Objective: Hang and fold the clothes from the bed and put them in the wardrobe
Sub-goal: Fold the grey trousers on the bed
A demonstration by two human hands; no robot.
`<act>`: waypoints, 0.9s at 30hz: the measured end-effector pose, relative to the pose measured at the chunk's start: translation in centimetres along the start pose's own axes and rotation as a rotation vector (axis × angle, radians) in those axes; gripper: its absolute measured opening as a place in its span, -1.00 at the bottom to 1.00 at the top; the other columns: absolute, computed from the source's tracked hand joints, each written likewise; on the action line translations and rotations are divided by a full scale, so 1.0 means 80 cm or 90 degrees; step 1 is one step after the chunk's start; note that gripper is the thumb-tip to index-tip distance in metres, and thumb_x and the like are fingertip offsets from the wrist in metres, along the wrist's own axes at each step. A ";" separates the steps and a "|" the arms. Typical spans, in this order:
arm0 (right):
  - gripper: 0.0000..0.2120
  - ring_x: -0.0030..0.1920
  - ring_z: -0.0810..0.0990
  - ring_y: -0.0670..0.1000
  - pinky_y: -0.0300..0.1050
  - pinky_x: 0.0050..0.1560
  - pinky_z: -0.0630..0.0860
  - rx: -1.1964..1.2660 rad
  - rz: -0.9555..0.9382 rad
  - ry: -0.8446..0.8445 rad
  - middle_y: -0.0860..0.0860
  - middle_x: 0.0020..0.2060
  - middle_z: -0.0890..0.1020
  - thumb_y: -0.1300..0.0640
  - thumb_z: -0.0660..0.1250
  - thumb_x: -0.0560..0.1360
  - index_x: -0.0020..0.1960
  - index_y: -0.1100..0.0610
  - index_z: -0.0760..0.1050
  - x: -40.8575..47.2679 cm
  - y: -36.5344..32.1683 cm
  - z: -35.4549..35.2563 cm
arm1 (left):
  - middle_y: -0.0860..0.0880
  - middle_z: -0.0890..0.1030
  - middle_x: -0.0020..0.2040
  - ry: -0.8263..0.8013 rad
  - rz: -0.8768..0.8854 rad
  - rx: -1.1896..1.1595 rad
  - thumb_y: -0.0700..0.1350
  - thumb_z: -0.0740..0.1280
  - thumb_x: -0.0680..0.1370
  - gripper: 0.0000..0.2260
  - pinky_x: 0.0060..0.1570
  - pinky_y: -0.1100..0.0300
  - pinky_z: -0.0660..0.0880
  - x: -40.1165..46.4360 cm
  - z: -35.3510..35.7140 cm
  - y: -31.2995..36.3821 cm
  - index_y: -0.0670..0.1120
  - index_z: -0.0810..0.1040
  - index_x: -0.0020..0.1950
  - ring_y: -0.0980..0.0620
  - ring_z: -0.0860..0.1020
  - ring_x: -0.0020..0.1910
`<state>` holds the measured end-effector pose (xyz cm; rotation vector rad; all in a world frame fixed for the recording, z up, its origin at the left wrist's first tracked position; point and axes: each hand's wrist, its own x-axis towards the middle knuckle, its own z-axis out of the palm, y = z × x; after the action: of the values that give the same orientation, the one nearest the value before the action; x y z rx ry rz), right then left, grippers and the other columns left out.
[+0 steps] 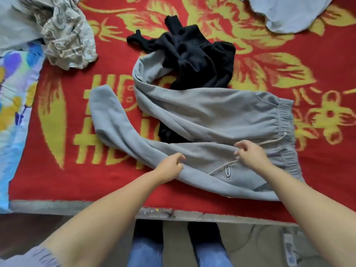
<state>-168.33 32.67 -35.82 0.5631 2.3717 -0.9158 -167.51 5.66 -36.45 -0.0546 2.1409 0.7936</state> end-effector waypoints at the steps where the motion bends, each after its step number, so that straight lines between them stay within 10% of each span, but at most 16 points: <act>1: -0.74 -0.04 0.63 0.08 -0.18 -0.04 0.47 -0.023 -0.033 -0.061 0.11 0.00 0.68 0.30 0.21 0.49 0.12 0.15 0.56 -0.006 -0.015 0.032 | -0.04 0.60 0.13 0.044 -0.011 0.031 -0.24 0.13 0.54 -0.68 0.04 0.14 0.44 0.002 -0.021 -0.023 -0.05 0.47 0.24 -0.04 0.55 0.06; 7: -0.63 0.24 0.50 0.13 -0.08 0.21 0.39 -0.156 -0.204 -0.187 0.14 0.21 0.56 0.17 0.25 0.51 0.30 0.21 0.45 -0.002 -0.107 0.195 | -0.12 0.53 0.19 0.163 0.185 0.243 -0.31 0.17 0.53 -0.67 0.10 -0.04 0.44 0.039 -0.089 -0.105 -0.14 0.49 0.26 -0.15 0.51 0.14; 15: -0.57 0.04 0.55 0.18 0.00 -0.10 0.48 -0.318 -0.325 -0.322 0.04 0.04 0.61 0.14 0.22 0.47 0.33 -0.08 0.32 -0.050 -0.135 0.256 | -0.06 0.58 0.13 -0.152 0.350 0.870 -0.13 0.23 0.55 -0.63 0.43 -0.18 0.01 0.062 -0.154 -0.157 -0.02 0.34 0.35 -0.10 0.52 0.18; 24: -0.30 -0.26 0.40 0.09 -0.10 -0.31 0.26 -0.493 -0.369 -0.357 0.05 -0.21 0.52 0.14 0.11 0.52 0.54 -0.19 -0.13 -0.052 -0.175 0.292 | -0.04 0.56 -0.09 0.011 0.344 0.896 -0.08 0.38 0.39 -0.86 -0.31 0.17 0.37 0.014 -0.236 -0.243 0.00 0.55 -0.06 0.01 0.60 -0.30; 27: -0.27 -0.29 0.41 0.12 -0.10 -0.35 0.26 -0.553 -0.352 -0.439 0.06 -0.29 0.50 0.13 0.11 0.52 0.53 -0.25 -0.18 -0.048 -0.196 0.304 | 0.00 0.59 -0.25 0.065 0.257 0.911 -0.02 0.44 0.32 -0.91 -0.16 0.20 0.42 -0.006 -0.253 -0.273 -0.02 0.63 -0.25 0.02 0.58 -0.33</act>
<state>-166.04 4.06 -41.13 -0.6675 1.9880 -0.1329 -174.74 -23.15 -38.30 1.0965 2.3636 -0.6830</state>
